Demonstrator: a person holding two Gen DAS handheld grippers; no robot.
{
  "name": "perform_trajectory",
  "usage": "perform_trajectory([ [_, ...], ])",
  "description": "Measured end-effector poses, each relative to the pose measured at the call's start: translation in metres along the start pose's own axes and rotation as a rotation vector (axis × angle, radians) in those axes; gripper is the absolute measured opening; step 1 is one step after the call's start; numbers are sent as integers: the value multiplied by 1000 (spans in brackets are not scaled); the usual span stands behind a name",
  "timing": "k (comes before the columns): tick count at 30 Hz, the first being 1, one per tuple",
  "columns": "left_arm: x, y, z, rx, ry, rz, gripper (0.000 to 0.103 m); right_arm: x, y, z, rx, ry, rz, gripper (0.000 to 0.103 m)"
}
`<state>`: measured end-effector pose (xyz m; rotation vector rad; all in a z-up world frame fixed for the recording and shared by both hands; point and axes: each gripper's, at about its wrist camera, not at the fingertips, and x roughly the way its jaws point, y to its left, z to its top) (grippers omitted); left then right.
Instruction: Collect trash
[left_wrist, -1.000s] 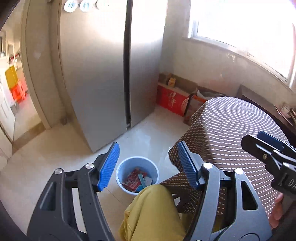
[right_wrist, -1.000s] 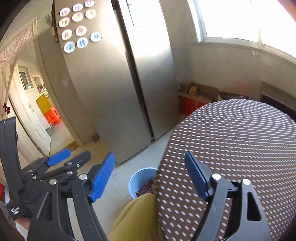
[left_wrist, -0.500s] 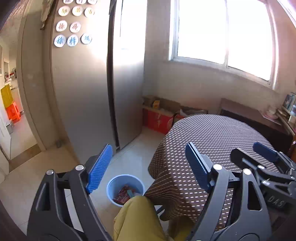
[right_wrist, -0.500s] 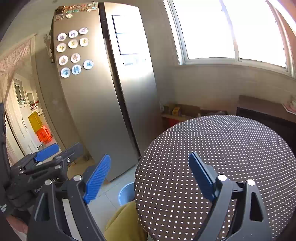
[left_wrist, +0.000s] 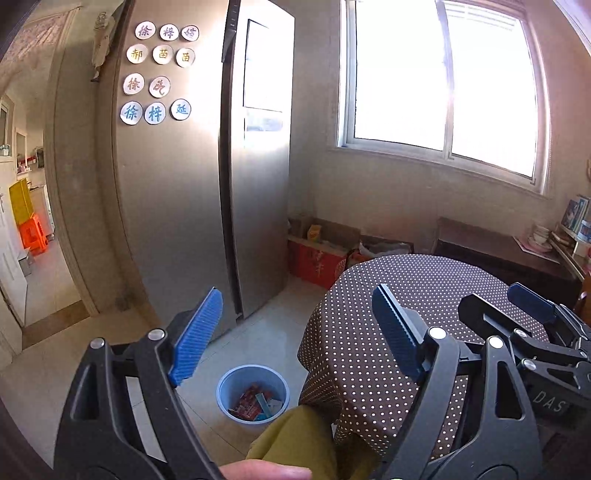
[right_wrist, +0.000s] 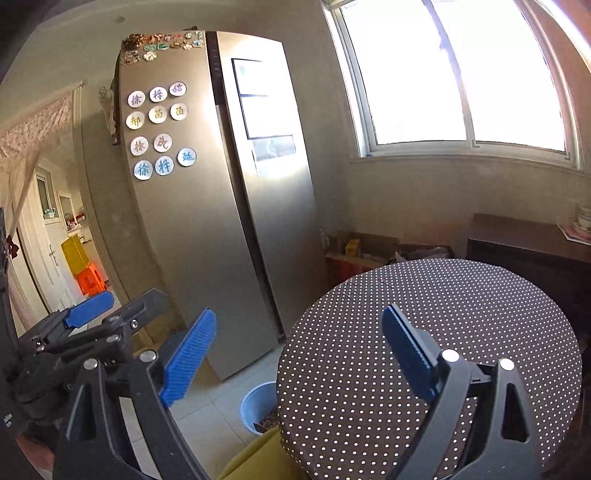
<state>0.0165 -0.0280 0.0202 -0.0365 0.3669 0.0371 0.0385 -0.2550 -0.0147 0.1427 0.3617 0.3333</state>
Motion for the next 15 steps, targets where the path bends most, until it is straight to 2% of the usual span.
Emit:
perform_trajectory([
  [7, -8, -3, 4, 1, -25, -2, 82, -8, 3, 4, -16, -24, -8, 90],
  [15, -6, -7, 3, 0, -18, -2, 82, -8, 6, 2, -18, -28, -21, 90],
])
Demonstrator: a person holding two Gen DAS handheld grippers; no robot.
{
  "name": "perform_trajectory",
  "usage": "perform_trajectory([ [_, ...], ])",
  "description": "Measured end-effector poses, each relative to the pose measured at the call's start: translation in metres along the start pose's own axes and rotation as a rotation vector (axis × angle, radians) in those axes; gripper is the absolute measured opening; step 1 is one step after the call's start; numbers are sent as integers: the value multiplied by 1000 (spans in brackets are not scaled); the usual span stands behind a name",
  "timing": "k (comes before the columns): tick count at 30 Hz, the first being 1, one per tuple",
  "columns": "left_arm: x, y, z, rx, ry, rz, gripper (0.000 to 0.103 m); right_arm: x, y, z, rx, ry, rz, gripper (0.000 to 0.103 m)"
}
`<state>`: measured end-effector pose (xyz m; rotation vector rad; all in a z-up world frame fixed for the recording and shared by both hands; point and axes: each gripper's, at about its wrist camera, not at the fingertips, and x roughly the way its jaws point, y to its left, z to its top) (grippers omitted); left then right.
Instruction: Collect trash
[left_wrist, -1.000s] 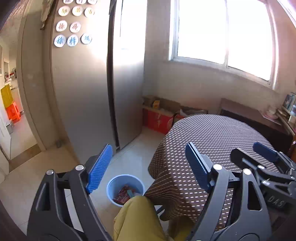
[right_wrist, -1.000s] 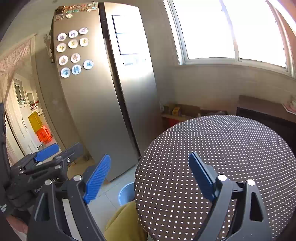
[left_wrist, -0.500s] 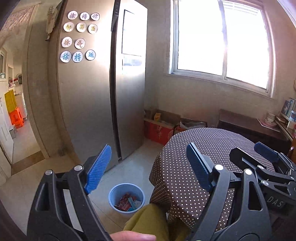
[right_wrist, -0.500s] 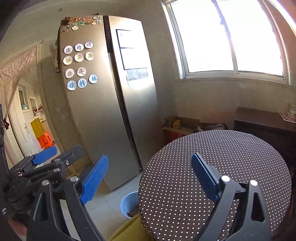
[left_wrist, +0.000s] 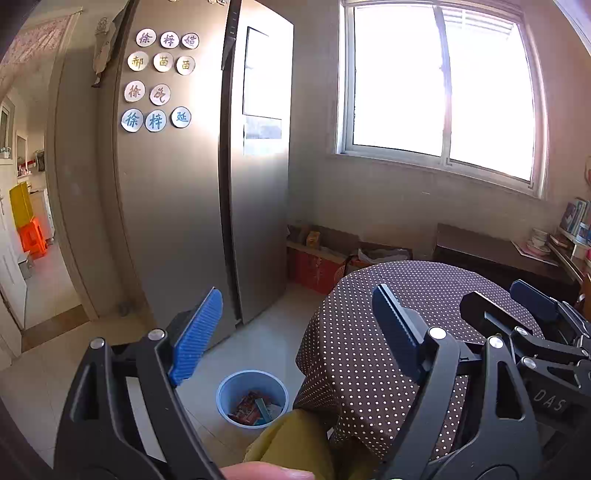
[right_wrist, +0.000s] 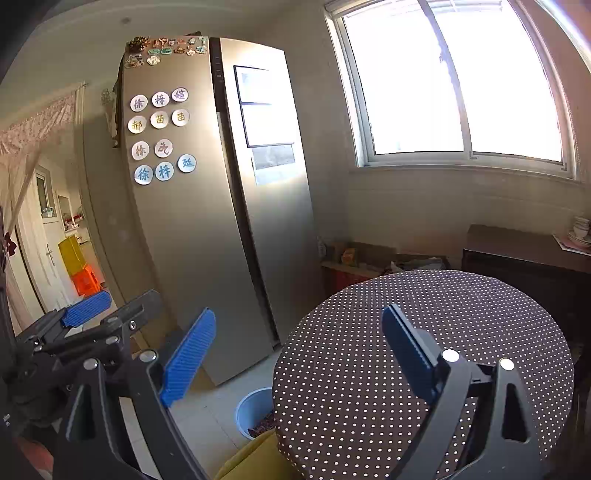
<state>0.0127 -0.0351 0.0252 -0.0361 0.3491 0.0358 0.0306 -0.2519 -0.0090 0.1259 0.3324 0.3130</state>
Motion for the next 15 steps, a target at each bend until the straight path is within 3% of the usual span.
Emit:
perform_trajectory([
  [15, 4, 0, -4, -3, 4, 17, 82, 6, 6, -5, -13, 15, -17, 90],
])
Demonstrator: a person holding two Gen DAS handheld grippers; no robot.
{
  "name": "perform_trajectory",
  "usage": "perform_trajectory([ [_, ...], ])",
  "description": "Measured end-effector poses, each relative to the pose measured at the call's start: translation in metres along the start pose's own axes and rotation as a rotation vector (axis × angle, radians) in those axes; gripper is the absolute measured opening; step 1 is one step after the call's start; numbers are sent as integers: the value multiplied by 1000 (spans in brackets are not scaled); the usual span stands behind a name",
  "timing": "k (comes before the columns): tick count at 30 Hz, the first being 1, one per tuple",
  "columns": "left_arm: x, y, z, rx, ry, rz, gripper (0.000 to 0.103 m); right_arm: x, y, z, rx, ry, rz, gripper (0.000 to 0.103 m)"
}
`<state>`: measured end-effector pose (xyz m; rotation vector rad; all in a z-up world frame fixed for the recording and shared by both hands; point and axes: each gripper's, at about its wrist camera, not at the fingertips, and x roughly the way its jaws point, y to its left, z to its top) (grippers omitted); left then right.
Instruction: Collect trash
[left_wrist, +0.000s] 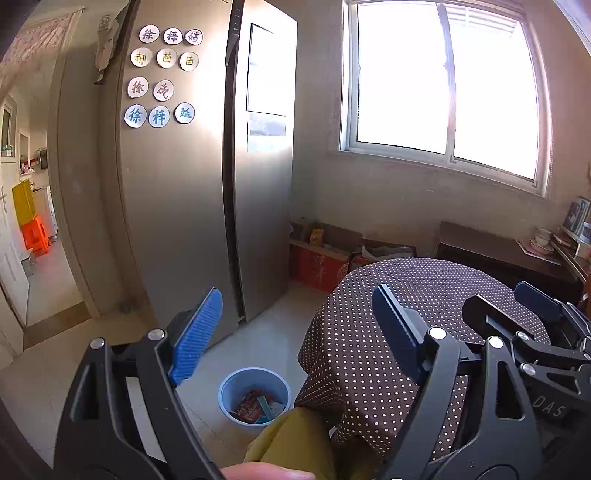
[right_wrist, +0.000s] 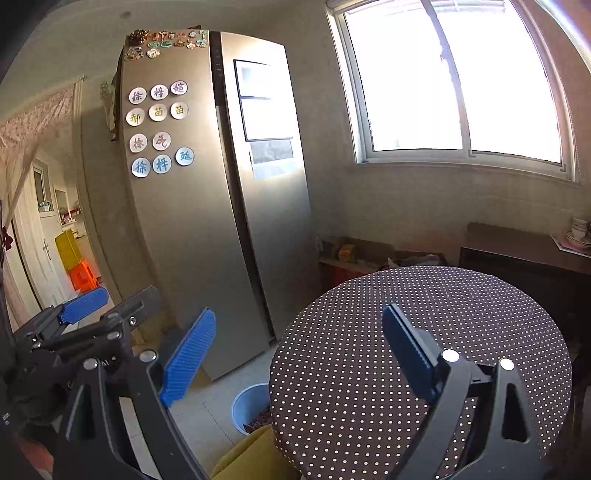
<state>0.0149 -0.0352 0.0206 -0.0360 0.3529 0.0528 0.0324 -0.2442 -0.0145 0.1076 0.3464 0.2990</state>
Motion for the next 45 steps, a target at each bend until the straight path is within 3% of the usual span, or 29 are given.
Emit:
perform_trajectory([
  [45, 0, -3, -5, 2, -13, -6, 82, 3, 2, -1, -16, 17, -44, 90],
])
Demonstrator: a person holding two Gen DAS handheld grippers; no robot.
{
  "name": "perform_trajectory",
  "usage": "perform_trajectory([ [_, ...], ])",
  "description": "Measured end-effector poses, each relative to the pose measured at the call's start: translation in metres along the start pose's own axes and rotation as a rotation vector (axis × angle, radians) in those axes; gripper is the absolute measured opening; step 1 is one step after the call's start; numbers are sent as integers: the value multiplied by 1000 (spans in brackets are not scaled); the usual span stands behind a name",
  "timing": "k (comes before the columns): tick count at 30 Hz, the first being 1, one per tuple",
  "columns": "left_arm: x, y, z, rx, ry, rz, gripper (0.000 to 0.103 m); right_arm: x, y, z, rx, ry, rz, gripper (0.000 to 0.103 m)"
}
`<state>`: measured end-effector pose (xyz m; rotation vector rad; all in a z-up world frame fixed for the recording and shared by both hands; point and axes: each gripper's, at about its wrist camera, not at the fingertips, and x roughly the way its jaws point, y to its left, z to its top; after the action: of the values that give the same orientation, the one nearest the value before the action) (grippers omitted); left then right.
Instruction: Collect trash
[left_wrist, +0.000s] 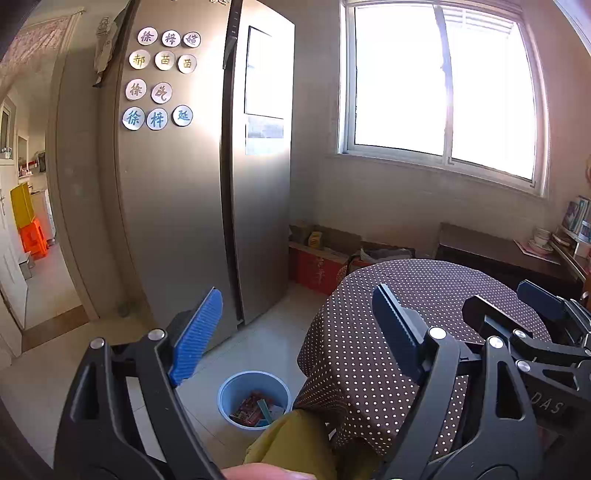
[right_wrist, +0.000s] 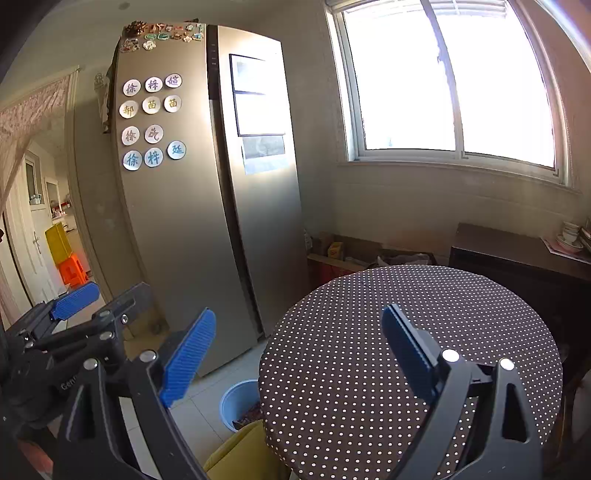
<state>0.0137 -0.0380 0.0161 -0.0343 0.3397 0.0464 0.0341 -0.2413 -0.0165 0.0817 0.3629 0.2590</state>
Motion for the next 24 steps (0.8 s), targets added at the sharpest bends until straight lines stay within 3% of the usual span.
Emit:
perform_trajectory([
  [24, -1, -1, -3, 4, -2, 19, 82, 4, 2, -4, -7, 15, -3, 90],
])
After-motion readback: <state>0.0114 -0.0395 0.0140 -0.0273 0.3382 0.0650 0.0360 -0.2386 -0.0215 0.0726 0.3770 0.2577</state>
